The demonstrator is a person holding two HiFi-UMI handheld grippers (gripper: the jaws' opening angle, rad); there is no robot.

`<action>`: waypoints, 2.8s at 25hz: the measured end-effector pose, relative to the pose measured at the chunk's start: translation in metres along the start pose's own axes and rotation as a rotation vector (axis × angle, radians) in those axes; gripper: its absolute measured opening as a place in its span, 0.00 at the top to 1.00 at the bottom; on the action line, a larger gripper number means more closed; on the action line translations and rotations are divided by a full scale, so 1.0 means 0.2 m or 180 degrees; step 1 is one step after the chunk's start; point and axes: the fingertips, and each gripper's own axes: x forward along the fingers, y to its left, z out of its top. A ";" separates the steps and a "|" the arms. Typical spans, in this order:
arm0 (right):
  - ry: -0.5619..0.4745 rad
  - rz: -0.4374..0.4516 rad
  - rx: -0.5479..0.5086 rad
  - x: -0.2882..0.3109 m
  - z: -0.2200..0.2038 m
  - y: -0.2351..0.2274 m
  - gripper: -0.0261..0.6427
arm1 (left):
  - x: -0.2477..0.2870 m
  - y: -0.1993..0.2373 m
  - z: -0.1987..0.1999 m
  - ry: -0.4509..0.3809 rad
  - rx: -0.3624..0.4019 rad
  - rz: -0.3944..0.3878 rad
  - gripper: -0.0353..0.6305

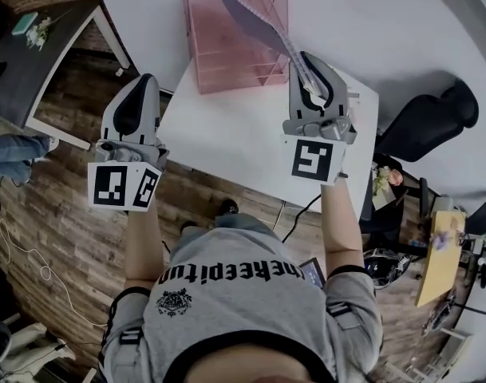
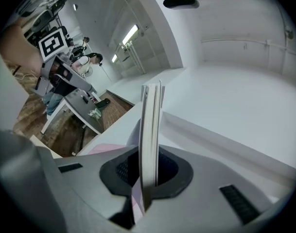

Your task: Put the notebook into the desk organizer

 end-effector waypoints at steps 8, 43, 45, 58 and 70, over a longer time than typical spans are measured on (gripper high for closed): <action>0.0051 -0.0063 -0.0246 0.26 -0.15 -0.02 0.91 | 0.04 -0.04 -0.04 0.0044 0.0047 0.0205 0.94; 0.0482 0.0462 -0.0384 0.75 -0.42 0.48 0.91 | 0.19 0.15 -0.12 0.0187 0.0137 0.0331 0.94; 0.0551 0.0493 -0.0419 0.80 -0.44 0.50 0.91 | 0.22 0.20 -0.12 0.0191 0.0134 0.0314 0.94; 0.0861 0.0657 -0.0533 1.11 -0.50 0.54 0.91 | 0.42 0.44 -0.17 0.0188 0.0080 0.0141 0.94; 0.1125 0.1127 -0.0743 1.32 -0.56 0.65 0.91 | 0.56 0.61 -0.24 0.0204 0.0003 -0.0001 0.94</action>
